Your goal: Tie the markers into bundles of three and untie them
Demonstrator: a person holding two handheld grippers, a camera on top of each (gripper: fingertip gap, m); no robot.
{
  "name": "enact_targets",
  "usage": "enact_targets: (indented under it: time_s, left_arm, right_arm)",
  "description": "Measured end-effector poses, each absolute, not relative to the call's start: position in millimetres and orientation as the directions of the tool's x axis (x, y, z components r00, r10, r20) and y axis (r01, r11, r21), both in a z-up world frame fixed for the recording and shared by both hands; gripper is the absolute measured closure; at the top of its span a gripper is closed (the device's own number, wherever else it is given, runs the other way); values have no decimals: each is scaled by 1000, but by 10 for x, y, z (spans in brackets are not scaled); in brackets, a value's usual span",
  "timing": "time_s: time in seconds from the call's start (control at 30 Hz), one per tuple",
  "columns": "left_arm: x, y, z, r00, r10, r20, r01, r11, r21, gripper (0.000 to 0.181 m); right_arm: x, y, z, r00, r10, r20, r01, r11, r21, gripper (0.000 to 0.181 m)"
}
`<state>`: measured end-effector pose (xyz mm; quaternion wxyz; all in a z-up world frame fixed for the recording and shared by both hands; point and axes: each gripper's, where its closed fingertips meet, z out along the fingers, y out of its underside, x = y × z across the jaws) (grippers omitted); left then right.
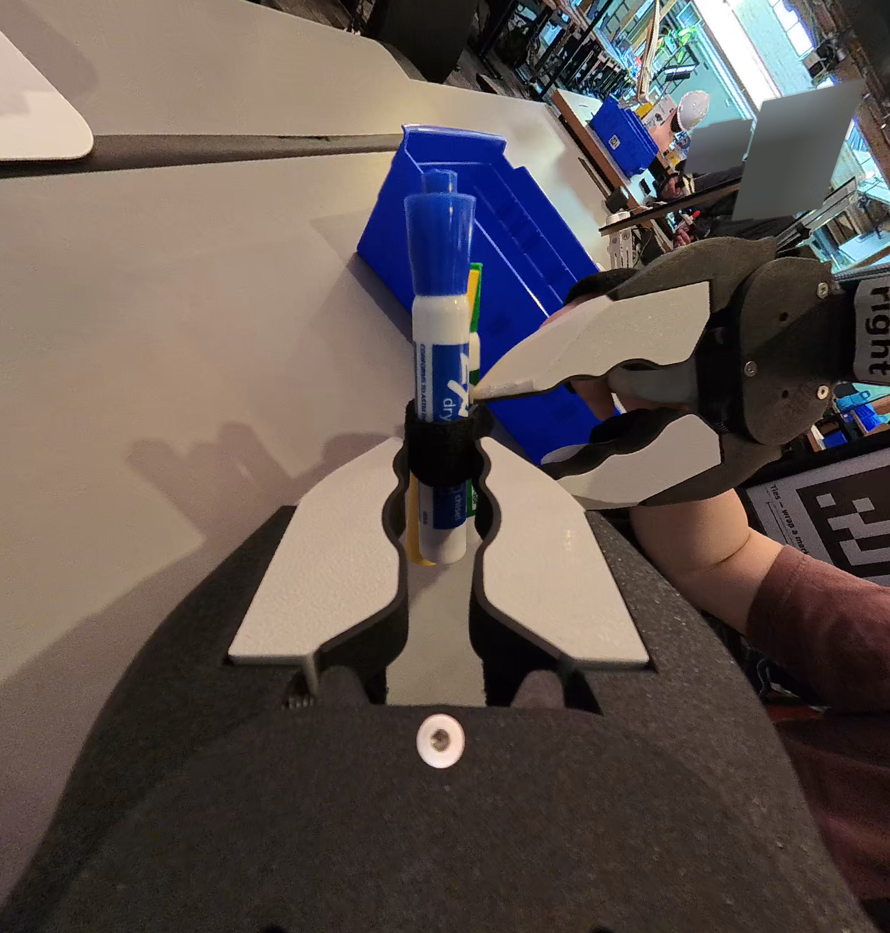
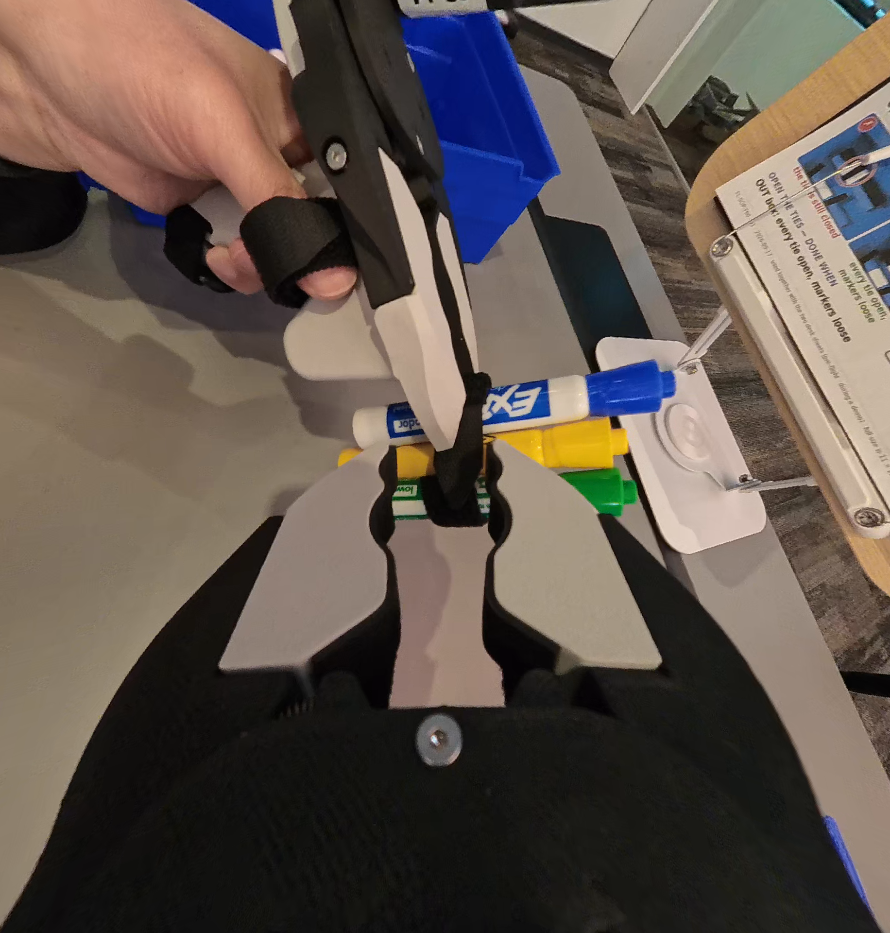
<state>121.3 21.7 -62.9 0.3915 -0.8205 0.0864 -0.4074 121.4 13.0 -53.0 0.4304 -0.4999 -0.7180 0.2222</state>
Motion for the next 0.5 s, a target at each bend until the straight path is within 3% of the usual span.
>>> enact_targets:
  time_s: [0.5]
  left_arm:
    - [1090,245,-526,666,-457,590,212,-642,-737,158]
  right_arm:
    - [1293,230,-367,-102,915,390,488,388,-782,149]
